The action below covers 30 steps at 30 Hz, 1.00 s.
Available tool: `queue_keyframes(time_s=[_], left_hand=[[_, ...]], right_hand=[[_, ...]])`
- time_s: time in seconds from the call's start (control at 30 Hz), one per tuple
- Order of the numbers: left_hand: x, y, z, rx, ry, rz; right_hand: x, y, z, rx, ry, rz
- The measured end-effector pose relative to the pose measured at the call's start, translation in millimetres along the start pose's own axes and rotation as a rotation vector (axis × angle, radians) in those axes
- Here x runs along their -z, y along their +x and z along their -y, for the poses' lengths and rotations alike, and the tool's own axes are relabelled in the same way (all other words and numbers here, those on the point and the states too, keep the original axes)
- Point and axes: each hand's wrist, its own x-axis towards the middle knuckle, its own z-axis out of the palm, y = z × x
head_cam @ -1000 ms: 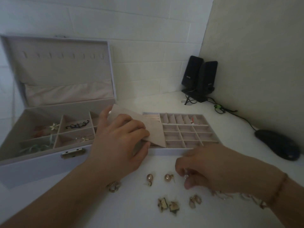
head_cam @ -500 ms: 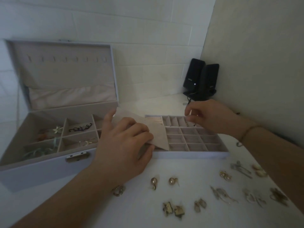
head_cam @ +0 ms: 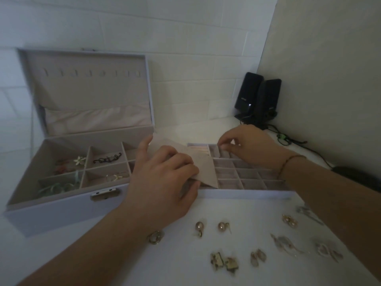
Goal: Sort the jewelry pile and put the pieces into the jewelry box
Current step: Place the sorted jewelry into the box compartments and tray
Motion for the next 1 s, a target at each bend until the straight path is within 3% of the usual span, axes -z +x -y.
queue_keyframes(time_s=[0.4,0.6,0.8,1.0], left_hand=[[-1,-1,1,-0.006,0.014,-0.021],[-1,-1,2,-0.028,0.030,-0.060],[-2,-1,0,-0.034,0.050,-0.073],[-3,-1,-1,-0.026,0.057,-0.058]], right_hand=[[-21,4,8,-0.064,-0.066,-0.003],[28,-36,14,-0.066,0.152,-0.179],[78,-130,22,-0.130,-0.010,0.446],[59,-149,25,-0.179,-0.200,0.468]])
